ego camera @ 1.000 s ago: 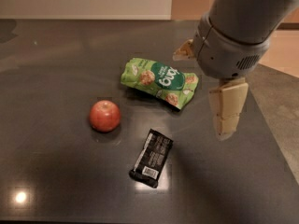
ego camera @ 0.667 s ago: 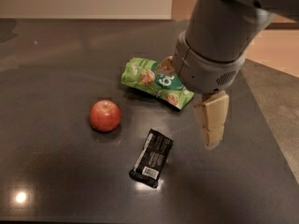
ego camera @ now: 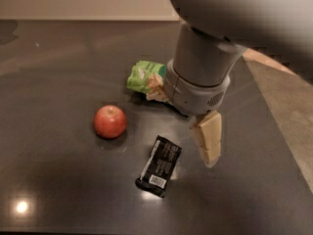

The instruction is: Pick rxbar chocolate

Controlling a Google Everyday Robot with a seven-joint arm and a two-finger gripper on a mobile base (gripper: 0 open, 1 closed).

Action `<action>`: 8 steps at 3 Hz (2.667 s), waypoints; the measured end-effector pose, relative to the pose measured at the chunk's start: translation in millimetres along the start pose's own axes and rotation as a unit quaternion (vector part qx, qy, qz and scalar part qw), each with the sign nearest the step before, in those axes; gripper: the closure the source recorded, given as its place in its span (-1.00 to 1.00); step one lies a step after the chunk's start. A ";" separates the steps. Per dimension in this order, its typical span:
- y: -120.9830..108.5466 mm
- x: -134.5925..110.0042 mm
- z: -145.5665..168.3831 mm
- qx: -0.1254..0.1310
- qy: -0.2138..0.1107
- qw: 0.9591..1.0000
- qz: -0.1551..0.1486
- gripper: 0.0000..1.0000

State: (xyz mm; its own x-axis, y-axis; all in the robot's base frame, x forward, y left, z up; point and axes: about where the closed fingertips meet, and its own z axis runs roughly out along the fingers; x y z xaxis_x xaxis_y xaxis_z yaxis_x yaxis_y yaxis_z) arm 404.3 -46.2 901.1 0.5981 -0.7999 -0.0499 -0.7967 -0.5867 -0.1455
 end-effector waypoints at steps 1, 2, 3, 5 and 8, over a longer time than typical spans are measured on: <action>-0.3 -5.8 23.5 -0.028 -0.009 0.999 -0.027 -1.00; 0.8 -10.4 44.6 -0.047 -0.012 0.998 -0.046 -1.00; 6.2 -16.3 58.4 -0.055 -0.021 0.996 -0.068 -1.00; 13.6 -19.8 74.2 -0.051 -0.040 0.993 -0.097 -1.00; 18.0 -24.2 81.7 -0.053 -0.041 0.991 -0.112 -0.63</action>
Offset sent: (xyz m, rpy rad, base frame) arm -0.0063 0.0173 -0.0721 -0.0787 0.1312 0.1491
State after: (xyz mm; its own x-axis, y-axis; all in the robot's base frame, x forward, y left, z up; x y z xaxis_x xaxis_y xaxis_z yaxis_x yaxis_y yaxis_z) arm 382.6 -27.0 818.9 0.7631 -0.6370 -0.1094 -0.6446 -0.7624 -0.0570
